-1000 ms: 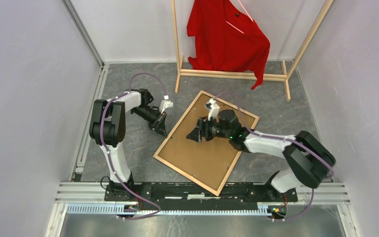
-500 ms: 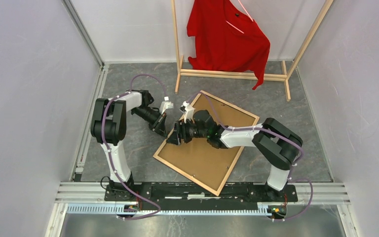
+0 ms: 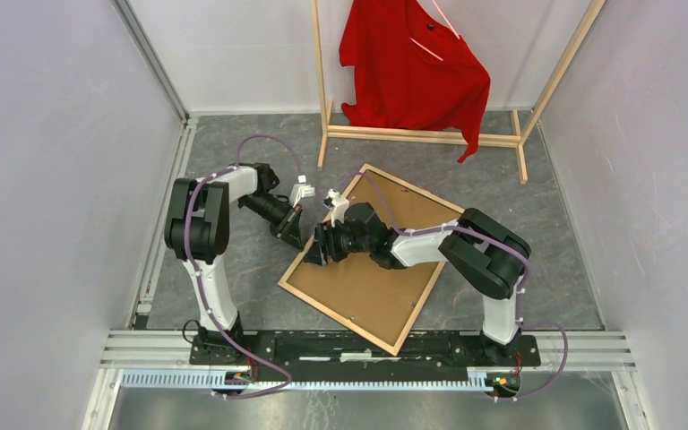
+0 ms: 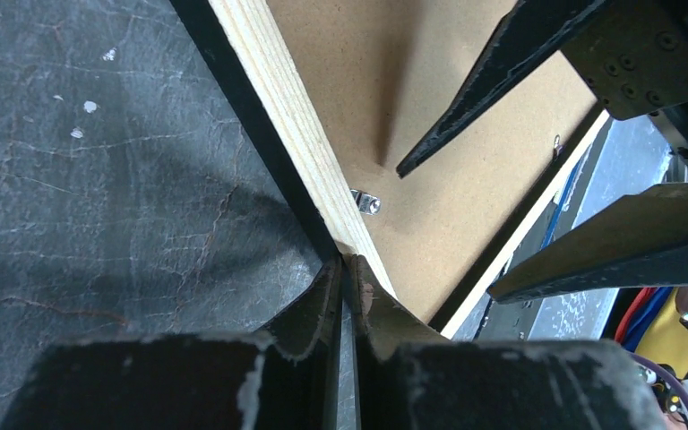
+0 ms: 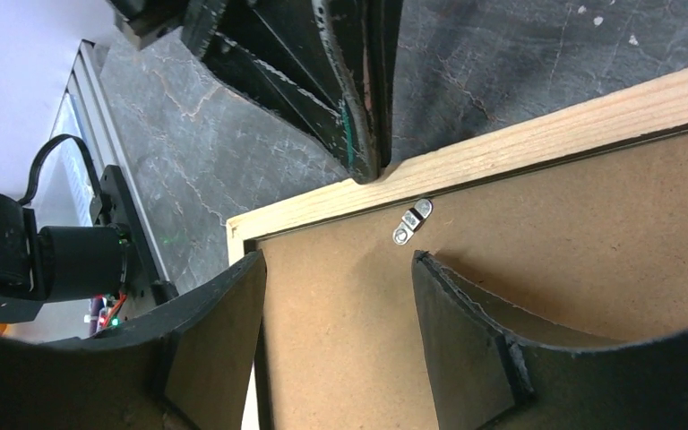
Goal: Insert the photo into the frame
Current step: Install the photo frame at the center of the board.
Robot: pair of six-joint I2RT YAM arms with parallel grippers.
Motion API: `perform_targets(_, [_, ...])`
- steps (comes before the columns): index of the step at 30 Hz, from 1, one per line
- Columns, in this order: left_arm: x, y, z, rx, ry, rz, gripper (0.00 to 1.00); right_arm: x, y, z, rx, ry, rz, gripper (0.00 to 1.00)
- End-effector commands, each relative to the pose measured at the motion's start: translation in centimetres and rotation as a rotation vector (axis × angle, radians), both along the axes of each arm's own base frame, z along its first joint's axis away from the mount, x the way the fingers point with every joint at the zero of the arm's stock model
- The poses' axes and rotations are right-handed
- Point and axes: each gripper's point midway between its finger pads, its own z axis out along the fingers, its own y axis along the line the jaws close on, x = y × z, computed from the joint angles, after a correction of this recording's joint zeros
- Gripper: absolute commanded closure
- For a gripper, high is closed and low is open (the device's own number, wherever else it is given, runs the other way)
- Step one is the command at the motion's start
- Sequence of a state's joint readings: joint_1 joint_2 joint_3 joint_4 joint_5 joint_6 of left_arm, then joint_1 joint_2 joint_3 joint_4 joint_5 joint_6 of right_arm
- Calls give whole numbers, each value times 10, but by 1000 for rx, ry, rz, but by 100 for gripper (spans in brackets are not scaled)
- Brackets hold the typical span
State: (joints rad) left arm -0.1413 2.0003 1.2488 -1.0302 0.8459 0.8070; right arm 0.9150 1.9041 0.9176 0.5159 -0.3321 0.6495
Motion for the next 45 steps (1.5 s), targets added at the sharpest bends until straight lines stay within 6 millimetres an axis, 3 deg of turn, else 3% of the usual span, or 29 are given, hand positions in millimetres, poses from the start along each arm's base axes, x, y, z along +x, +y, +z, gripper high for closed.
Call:
perform_targets(1, [0,-1,-4,13,-4,7,88,10,17,16,54,-52,7,33])
perform_targets(26, [-2,0,-3,11,-12,-2,88,10,19,-4,20,-14,9,36])
perform_targets(36, [-5,0,-2,5,-17,-6,89,18,17,-2,1,-33,0,37])
perform_targets(45, [-5,-1,-1,3,-24,-12,89,12,19,-7,7,-5,18,37])
